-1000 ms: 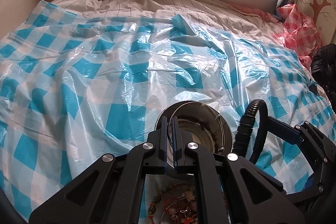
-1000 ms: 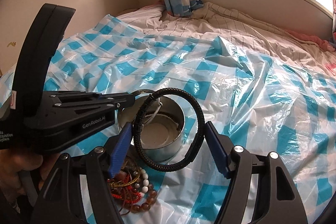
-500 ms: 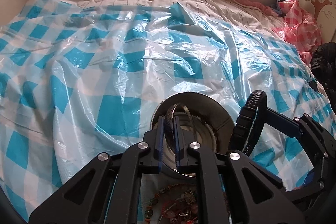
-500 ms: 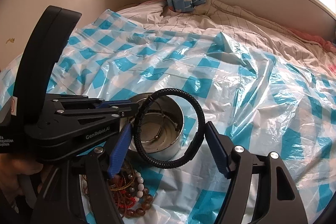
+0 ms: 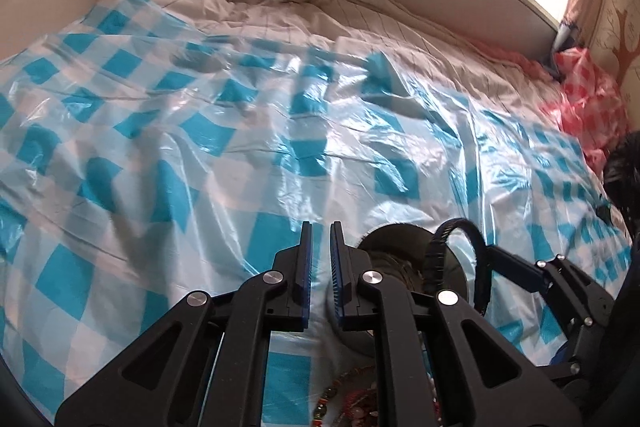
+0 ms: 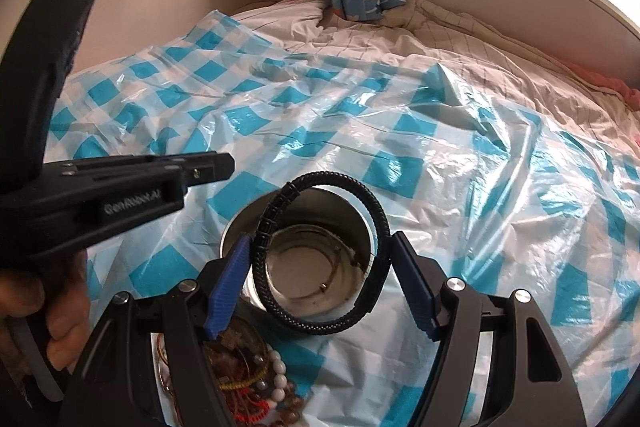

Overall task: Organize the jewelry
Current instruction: 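Carry the black bangle over the steel tin and release it inside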

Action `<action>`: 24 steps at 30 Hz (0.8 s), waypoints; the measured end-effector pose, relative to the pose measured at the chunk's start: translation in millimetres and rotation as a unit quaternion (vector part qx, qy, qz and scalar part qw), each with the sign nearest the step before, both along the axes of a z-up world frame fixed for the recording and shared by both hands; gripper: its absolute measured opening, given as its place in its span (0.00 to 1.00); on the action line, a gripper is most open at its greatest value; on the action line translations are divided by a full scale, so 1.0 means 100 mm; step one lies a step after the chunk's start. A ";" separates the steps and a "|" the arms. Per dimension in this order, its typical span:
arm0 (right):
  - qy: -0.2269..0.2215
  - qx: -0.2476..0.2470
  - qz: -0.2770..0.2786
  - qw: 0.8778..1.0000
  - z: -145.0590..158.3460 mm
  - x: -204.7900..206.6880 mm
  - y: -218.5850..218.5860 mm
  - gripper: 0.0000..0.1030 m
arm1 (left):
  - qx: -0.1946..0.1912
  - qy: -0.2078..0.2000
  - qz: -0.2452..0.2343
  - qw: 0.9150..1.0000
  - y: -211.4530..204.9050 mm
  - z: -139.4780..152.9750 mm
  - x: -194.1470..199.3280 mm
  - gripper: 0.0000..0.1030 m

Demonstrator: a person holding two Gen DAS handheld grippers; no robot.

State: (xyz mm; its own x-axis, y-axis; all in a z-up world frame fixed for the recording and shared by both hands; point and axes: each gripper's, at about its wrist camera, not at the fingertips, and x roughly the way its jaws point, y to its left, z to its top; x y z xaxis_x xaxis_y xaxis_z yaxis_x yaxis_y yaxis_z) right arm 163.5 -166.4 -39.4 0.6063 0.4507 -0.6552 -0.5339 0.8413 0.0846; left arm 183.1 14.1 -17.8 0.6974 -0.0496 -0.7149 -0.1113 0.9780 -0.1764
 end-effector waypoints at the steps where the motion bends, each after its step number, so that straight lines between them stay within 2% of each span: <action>1: 0.002 0.000 0.003 1.000 -0.01 0.01 0.03 0.66 | -0.001 -0.001 0.002 1.000 0.02 0.00 0.00 0.07; 20: 0.025 -0.017 0.025 0.999 -0.17 0.11 0.25 0.67 | -0.007 -0.004 0.008 1.000 0.08 0.02 -0.03 0.08; 22: 0.026 -0.018 0.026 0.999 -0.16 0.11 0.25 0.68 | -0.007 -0.004 0.008 1.000 0.08 0.02 -0.03 0.08; 24: 0.028 -0.018 0.024 0.999 -0.17 0.11 0.25 0.73 | -0.007 -0.004 0.008 1.000 0.08 0.02 -0.03 0.08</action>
